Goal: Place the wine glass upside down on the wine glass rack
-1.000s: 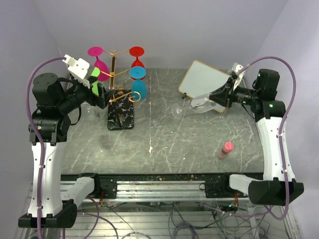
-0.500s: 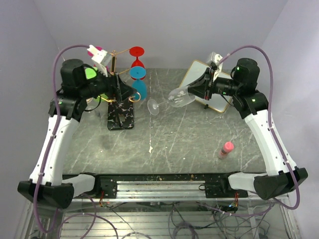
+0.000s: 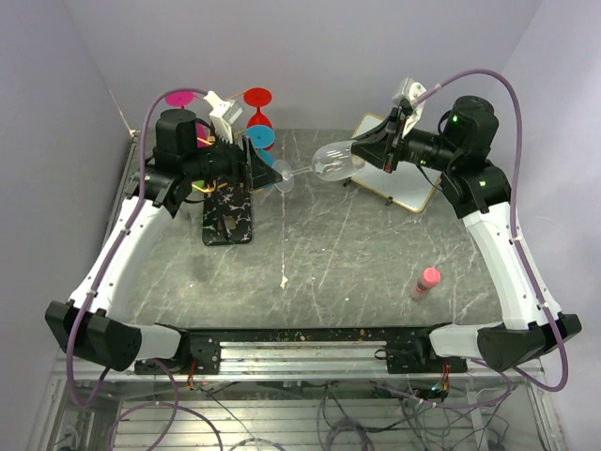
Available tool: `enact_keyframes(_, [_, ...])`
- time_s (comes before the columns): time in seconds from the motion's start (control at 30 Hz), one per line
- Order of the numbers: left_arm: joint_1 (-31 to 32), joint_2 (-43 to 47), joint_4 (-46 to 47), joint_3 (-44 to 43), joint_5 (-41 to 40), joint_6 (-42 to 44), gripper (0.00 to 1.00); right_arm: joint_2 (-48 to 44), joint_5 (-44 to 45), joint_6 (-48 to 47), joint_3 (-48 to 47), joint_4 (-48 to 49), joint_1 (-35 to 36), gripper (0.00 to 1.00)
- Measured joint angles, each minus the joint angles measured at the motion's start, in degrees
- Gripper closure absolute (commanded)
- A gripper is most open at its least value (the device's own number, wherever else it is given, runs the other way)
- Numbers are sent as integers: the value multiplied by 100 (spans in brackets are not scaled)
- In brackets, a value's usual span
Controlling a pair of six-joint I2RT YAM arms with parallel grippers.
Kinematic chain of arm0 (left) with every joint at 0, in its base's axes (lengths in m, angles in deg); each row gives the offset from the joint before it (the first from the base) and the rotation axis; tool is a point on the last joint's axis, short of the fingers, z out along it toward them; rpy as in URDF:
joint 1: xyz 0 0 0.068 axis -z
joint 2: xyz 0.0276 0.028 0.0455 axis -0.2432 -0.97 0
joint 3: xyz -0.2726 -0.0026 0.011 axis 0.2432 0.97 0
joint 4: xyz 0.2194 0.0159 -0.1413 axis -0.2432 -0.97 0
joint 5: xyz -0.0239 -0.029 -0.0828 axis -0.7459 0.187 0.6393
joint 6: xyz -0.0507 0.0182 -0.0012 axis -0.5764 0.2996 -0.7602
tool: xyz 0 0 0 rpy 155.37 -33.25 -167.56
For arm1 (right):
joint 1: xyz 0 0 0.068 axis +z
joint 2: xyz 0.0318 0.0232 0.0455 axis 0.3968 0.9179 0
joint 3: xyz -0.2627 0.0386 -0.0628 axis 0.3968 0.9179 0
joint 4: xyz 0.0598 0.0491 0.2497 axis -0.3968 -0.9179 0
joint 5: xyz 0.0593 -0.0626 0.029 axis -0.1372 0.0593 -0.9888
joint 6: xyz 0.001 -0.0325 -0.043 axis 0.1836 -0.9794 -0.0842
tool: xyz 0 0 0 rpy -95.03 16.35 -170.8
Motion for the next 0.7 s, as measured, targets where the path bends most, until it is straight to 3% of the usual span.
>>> enact_keyframes(0.43, [127,-282,221,0,120,-446,49,0,201,136,37,120,20,100])
enact_keyframes(0.7, [179,-282,356,28,245,-573,71,-2,199,205,144,164,20,100])
